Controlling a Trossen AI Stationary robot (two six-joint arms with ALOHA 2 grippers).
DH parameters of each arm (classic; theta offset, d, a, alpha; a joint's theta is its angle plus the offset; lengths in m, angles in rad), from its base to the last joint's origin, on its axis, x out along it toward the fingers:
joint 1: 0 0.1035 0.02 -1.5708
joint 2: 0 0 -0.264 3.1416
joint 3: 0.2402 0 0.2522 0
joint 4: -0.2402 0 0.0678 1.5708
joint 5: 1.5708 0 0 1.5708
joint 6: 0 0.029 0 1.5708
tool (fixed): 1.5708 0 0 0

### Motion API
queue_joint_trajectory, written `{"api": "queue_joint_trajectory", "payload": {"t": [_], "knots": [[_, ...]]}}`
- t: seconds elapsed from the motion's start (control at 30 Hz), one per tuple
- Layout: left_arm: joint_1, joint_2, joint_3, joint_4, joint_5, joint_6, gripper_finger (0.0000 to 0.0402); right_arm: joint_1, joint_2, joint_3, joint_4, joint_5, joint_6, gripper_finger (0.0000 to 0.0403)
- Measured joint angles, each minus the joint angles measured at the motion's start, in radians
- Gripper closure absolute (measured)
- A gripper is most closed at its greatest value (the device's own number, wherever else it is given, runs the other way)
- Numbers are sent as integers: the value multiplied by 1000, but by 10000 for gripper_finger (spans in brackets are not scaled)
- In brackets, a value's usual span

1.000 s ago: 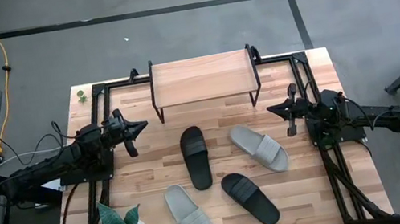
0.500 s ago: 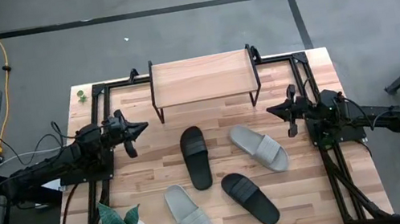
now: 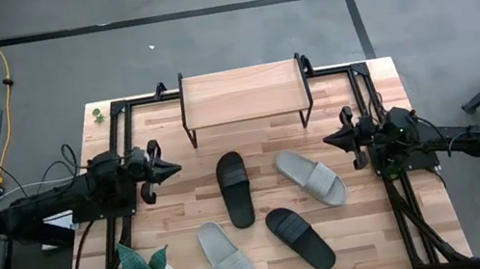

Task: Pick and place slides into the shelf
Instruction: Put the bottom black slide on the shelf

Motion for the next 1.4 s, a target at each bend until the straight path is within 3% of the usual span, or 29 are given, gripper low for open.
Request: {"api": "queue_joint_trajectory", "payload": {"t": [0.17,0.33,0.5,0.7,1.13,1.4], "knots": [[-151,9,0,72,-110,6,401,48,0,0,1,21,12,402],[-283,44,0,43,-301,64,401,103,0,0,-26,109,17,402],[-358,101,0,26,-380,130,401,154,0,0,-52,143,-17,402],[-368,150,0,25,-403,185,401,172,2,0,-103,239,-45,402],[-368,157,0,-11,-617,276,401,172,13,0,-102,255,-118,402],[-369,157,64,-43,-622,267,401,172,13,0,-104,187,-149,402]]}}
